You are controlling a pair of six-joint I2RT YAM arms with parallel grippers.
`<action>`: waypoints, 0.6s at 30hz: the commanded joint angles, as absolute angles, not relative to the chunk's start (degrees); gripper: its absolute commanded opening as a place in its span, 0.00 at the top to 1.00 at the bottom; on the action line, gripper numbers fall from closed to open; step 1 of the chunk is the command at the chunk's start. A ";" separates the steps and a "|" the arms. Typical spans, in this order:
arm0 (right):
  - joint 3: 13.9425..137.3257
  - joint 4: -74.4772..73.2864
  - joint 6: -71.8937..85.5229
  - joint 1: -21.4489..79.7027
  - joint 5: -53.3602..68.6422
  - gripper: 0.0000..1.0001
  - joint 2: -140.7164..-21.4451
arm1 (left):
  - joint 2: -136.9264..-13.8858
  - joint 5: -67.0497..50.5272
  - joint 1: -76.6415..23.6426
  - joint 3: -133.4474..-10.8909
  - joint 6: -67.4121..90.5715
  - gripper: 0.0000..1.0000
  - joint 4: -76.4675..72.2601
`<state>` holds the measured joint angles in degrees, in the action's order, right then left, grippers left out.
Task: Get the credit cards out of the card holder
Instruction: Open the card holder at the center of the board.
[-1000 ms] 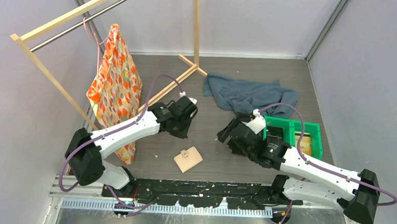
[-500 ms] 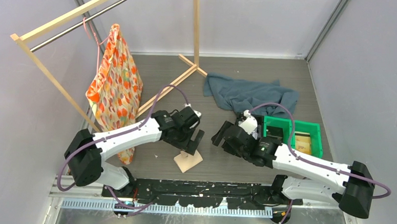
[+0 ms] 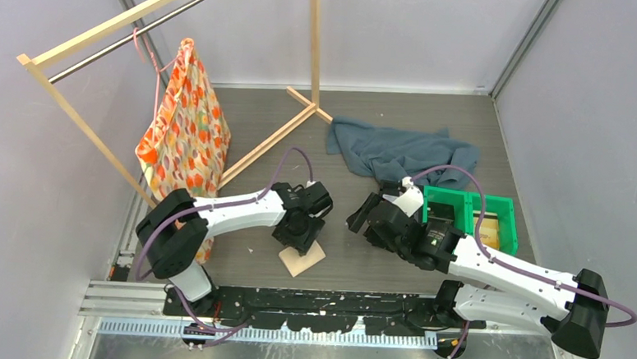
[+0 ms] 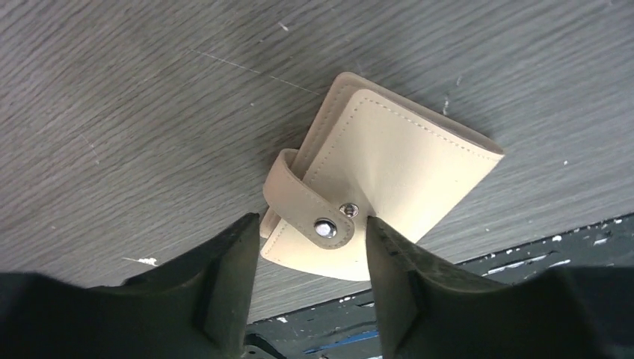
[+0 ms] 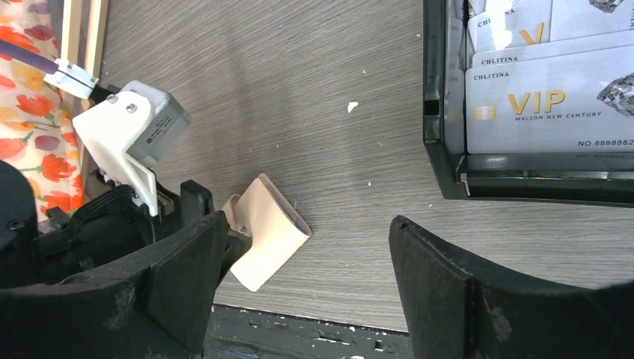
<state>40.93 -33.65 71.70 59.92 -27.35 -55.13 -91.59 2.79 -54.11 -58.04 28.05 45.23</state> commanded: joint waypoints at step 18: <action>42.62 -31.74 71.29 60.11 -26.86 0.17 -56.77 | -76.94 4.60 -52.83 -66.29 33.53 0.99 49.81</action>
<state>40.91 -33.41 72.03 59.92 -26.92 -55.72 -84.20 4.86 -53.84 -61.47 30.39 47.86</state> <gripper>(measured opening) 0.836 0.042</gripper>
